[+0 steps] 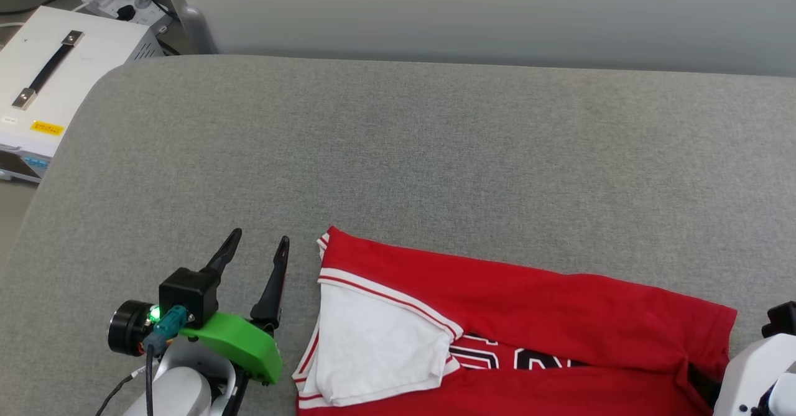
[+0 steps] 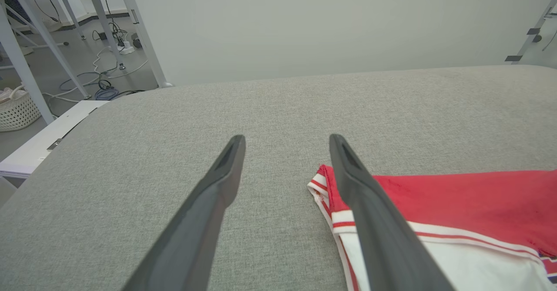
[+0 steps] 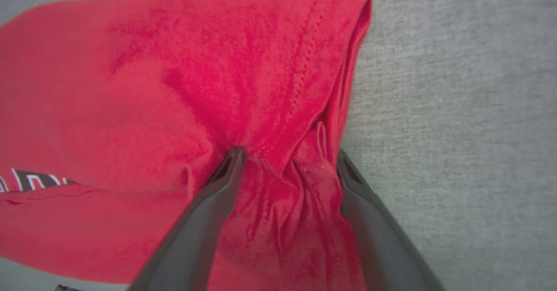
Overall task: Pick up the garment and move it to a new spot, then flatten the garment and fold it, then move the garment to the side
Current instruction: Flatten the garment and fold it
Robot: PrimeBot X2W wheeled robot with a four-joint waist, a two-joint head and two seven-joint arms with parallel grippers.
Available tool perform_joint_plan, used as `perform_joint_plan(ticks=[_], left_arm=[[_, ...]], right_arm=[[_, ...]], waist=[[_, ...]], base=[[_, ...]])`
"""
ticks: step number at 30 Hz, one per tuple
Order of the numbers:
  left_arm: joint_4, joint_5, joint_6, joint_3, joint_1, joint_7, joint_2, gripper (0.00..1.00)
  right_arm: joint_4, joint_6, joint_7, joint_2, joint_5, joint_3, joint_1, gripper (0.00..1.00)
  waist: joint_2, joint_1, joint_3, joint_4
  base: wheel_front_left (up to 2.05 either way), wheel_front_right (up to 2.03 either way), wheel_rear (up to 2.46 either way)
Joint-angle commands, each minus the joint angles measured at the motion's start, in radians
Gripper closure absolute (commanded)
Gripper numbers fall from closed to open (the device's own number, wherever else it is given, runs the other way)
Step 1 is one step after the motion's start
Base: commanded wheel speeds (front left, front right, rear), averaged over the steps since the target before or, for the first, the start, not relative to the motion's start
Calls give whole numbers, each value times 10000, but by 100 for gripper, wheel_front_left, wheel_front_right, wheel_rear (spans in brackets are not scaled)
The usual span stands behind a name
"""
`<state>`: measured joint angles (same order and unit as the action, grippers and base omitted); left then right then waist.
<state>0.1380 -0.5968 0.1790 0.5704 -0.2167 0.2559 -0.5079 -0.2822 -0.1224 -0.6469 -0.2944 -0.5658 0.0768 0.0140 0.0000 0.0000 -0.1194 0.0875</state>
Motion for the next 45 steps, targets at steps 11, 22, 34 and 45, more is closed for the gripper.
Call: perform_joint_plan(ticks=[11,22,34,45], left_arm=[[356,300,-354,-363,326,58,354,0],[587,434,-560,-562,493,58,547,0],[755,498,-692,-601,843,59,786,0],[785,511,-761,-692,1179,59,990,0]], right_arm=[[-268,-83,462,17,-233,-586,84,100],[-607,-83,1492,-1203,334,260,-320,100],[-399,-83,1607,-1302,596,599,-28,100],[2181,-83,456,-410,156,-80,919,100]], waist=[[0,0,214,-69],[0,0,447,-148],[0,0,1100,-190],[0,0,1626,-3]], base=[[0,0,0],[0,0,0],[0,0,0],[0,0,0]])
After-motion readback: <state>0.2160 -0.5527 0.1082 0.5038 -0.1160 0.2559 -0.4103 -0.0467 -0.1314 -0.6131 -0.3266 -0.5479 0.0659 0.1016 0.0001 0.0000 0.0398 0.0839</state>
